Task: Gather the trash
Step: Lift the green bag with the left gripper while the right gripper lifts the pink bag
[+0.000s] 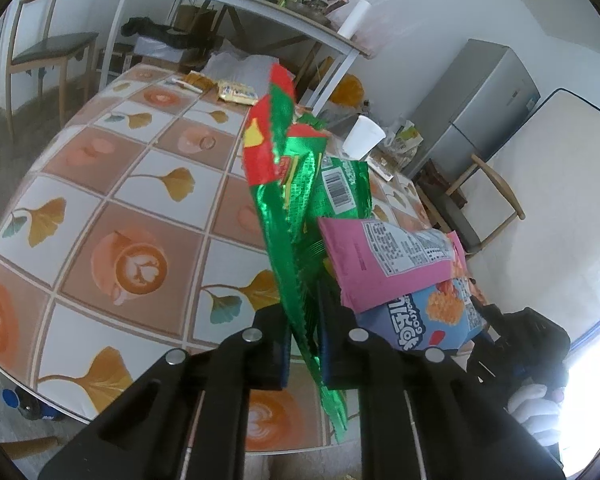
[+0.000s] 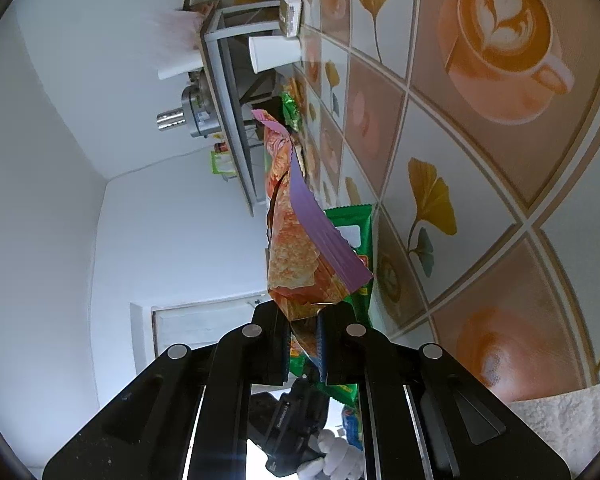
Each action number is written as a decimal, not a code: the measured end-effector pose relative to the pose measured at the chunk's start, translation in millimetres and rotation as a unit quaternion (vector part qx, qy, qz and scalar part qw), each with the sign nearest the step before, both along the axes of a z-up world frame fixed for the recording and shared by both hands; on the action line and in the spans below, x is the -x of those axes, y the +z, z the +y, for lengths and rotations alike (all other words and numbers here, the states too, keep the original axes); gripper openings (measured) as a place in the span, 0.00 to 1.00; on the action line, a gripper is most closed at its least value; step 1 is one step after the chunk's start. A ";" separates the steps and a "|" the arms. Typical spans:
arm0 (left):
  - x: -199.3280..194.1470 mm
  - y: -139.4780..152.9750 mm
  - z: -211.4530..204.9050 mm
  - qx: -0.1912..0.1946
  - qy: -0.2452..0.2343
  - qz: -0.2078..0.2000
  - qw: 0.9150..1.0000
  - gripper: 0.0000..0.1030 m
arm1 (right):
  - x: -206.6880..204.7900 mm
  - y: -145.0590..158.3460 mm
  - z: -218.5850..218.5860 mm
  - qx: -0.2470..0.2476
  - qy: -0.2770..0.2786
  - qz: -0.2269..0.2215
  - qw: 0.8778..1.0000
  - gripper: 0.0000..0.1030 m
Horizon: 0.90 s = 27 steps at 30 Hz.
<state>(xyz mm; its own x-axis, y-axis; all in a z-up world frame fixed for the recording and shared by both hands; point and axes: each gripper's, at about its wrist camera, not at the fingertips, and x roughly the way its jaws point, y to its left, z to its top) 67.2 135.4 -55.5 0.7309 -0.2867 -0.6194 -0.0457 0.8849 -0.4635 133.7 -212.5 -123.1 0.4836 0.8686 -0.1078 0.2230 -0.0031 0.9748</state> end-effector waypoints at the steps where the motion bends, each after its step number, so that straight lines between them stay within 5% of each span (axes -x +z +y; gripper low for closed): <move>1: 0.1 1.6 -0.4 -0.002 -0.001 -0.004 1.000 0.09 | 0.3 0.5 -1.1 0.000 0.000 -0.001 1.000 0.08; 18: -2.5 34.8 2.6 0.005 0.003 -0.059 0.998 0.07 | 20.6 25.6 -25.9 -0.003 -0.016 -0.042 0.999 0.08; 27: -28.9 68.5 -32.2 0.022 -0.049 -0.095 0.994 0.07 | 53.9 56.6 -84.3 -0.008 -0.090 -0.085 0.992 0.08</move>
